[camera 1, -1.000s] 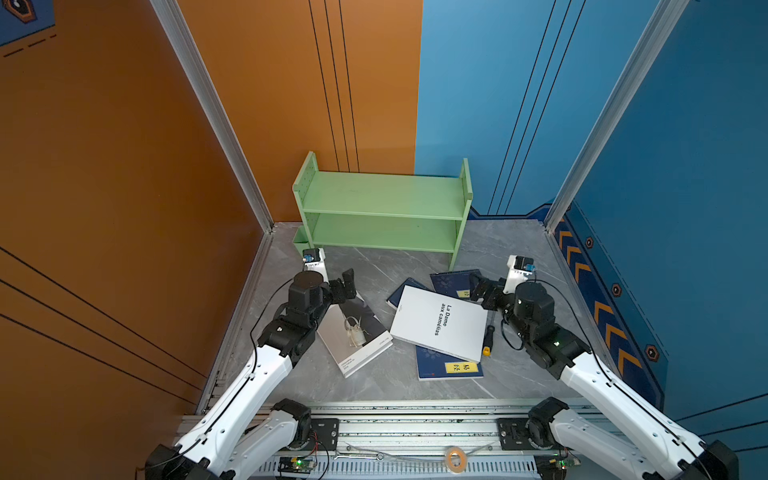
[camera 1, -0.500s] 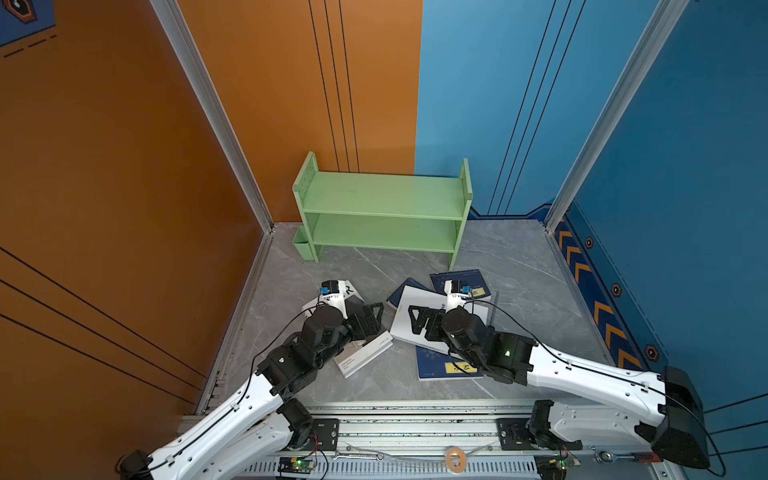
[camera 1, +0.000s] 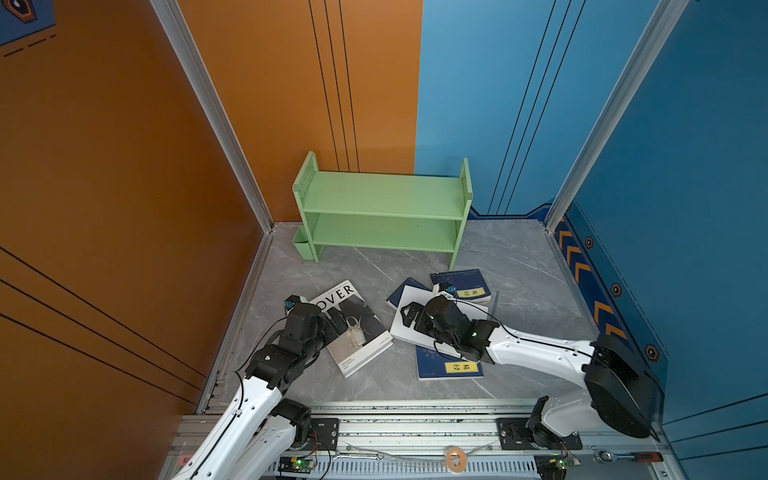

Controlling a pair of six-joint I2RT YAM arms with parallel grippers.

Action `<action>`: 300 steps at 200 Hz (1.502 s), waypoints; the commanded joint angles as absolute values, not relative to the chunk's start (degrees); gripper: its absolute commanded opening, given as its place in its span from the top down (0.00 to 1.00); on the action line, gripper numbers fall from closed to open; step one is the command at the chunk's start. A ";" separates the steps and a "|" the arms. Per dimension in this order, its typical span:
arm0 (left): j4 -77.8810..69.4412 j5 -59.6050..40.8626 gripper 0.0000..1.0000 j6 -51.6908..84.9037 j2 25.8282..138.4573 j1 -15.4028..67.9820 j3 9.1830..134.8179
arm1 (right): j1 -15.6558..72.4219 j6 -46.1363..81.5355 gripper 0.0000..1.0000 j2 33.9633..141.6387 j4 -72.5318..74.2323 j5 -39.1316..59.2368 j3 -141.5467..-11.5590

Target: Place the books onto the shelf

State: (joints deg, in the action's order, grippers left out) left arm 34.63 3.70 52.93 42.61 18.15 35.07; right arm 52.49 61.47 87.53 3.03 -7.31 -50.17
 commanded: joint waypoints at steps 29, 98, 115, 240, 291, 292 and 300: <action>40.15 -0.22 0.02 49.71 47.42 14.52 34.00 | 54.61 50.82 0.01 105.30 2.04 0.25 -69.97; 30.93 -6.62 0.02 51.74 51.08 11.18 27.37 | 56.00 45.93 0.05 118.12 -7.43 -2.86 -85.18; 29.46 -6.20 0.02 51.85 51.02 10.85 26.34 | 55.73 45.66 0.05 120.36 -8.96 -2.81 -86.68; 11.39 -21.56 0.02 53.53 49.54 10.01 25.41 | 53.67 51.54 0.10 128.46 0.88 14.56 -89.79; 8.79 -25.31 0.02 54.27 47.28 9.93 31.27 | 51.87 62.05 0.00 126.92 15.66 20.92 -86.17; 8.79 -25.36 0.02 54.29 47.24 9.89 31.41 | 51.86 62.22 0.00 126.87 15.78 20.92 -86.15; 8.54 -25.71 0.02 54.52 47.13 9.92 32.59 | 51.61 63.46 0.00 126.52 16.93 21.15 -85.81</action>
State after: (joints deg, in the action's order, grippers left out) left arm 17.58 -16.14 53.19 48.71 9.19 26.87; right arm 49.50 54.92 127.09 6.59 13.58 -87.35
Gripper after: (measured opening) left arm 0.979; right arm 0.996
